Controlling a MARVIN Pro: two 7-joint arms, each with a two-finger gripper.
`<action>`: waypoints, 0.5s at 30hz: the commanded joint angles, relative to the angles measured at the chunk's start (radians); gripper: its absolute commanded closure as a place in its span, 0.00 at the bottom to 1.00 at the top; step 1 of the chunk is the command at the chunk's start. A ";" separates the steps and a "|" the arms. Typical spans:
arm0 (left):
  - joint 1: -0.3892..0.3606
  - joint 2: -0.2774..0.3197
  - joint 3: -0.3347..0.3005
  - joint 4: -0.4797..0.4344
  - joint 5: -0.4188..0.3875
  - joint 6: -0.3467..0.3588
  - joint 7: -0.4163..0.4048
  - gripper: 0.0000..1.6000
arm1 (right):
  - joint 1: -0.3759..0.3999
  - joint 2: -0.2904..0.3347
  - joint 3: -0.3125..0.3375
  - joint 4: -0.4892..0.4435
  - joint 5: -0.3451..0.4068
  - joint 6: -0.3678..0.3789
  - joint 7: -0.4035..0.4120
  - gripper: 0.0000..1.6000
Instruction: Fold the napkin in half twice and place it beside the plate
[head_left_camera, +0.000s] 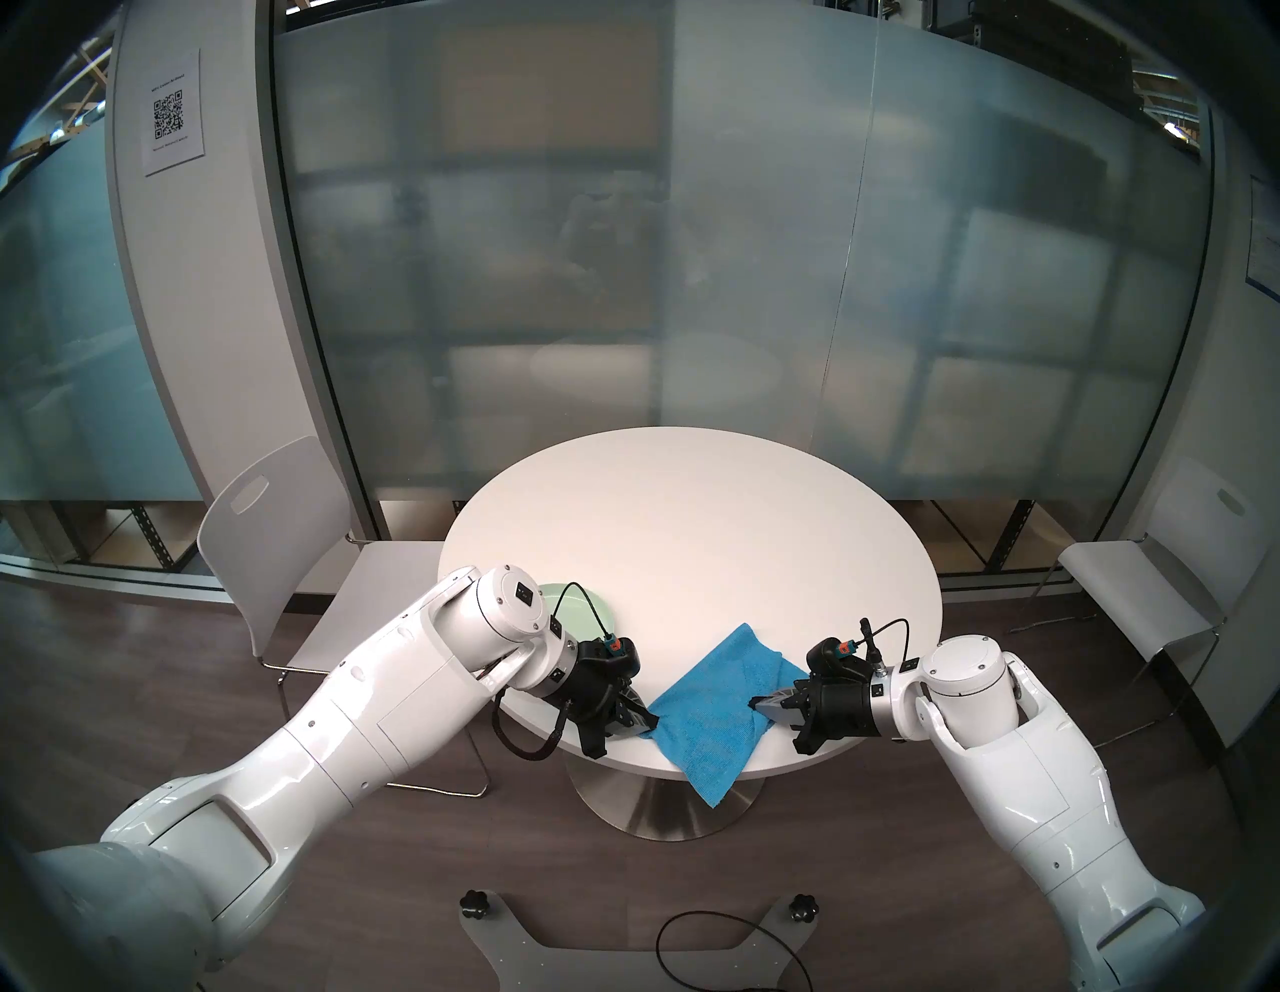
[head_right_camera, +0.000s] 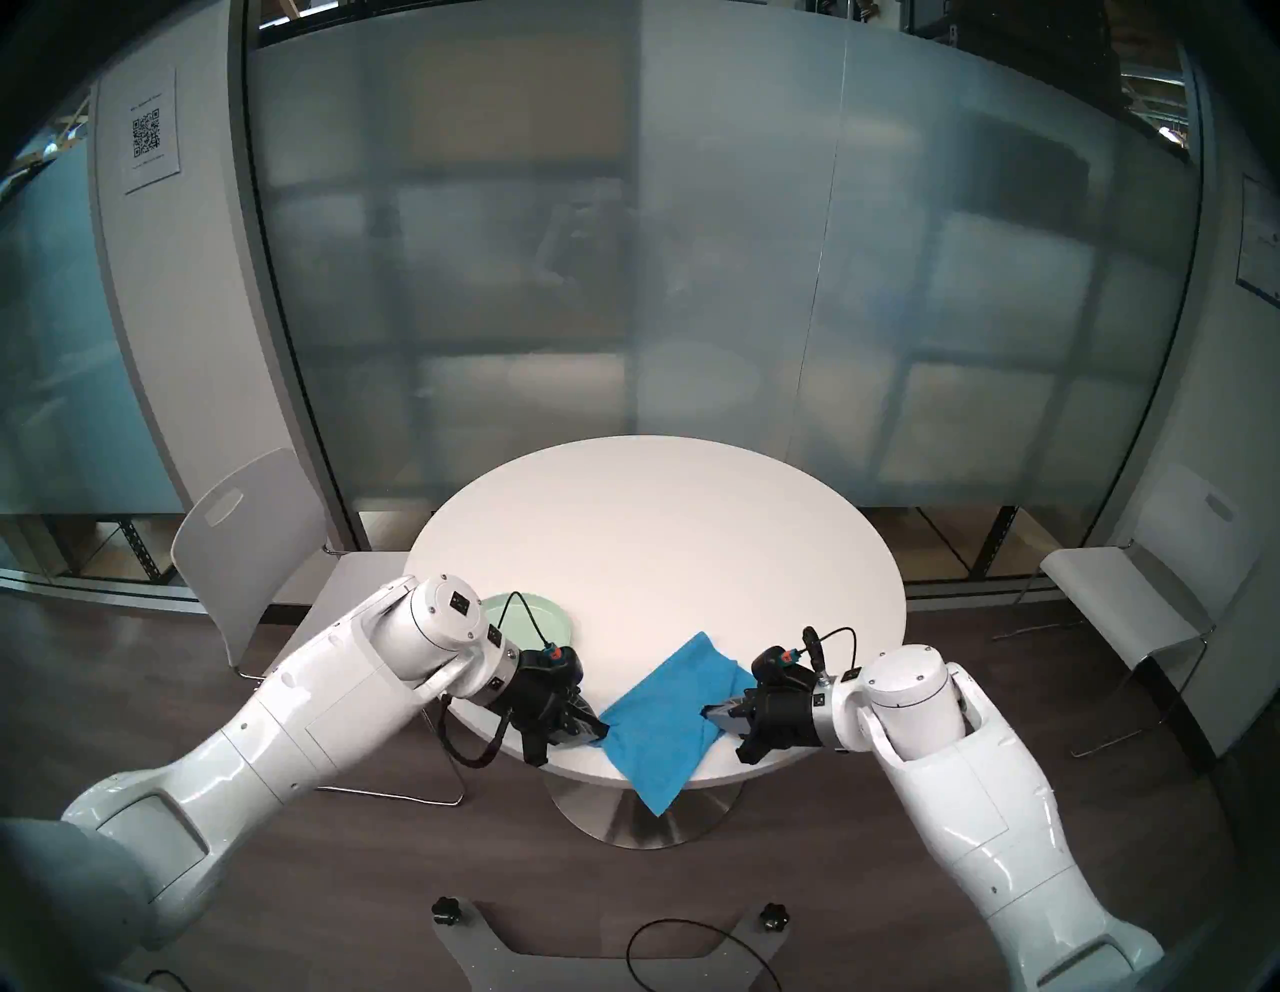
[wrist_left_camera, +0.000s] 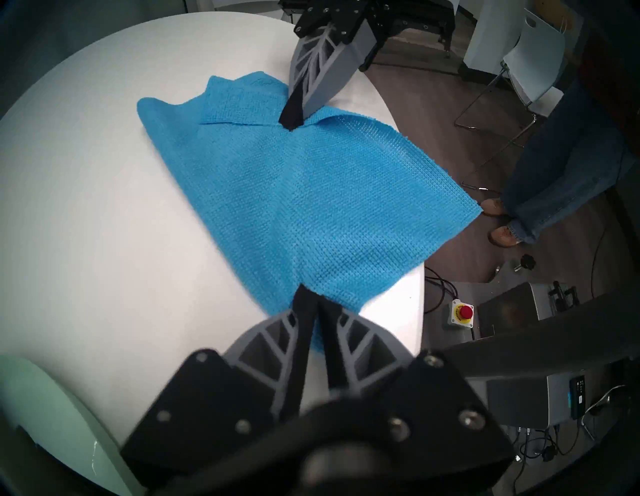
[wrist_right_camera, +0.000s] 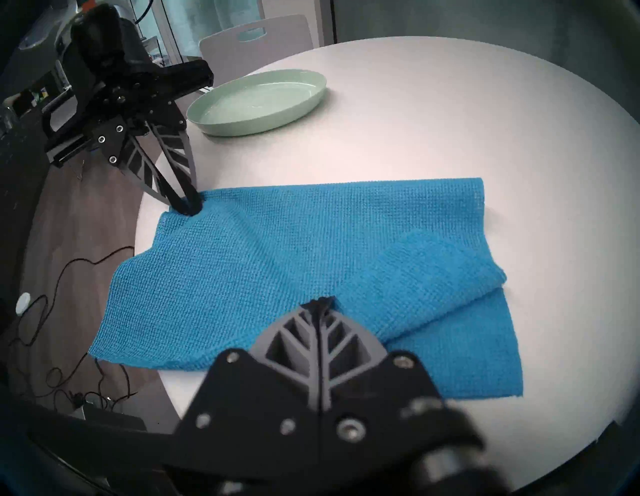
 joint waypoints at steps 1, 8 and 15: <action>-0.012 0.007 0.001 0.025 0.009 -0.008 -0.001 0.66 | -0.011 0.008 0.028 -0.036 0.010 -0.003 -0.005 1.00; -0.022 0.003 0.005 0.034 0.010 -0.012 -0.002 0.66 | -0.036 0.016 0.052 -0.053 0.013 -0.001 -0.005 1.00; -0.028 0.000 0.009 0.037 0.009 -0.012 -0.002 0.66 | -0.057 0.024 0.078 -0.077 0.018 0.006 -0.004 1.00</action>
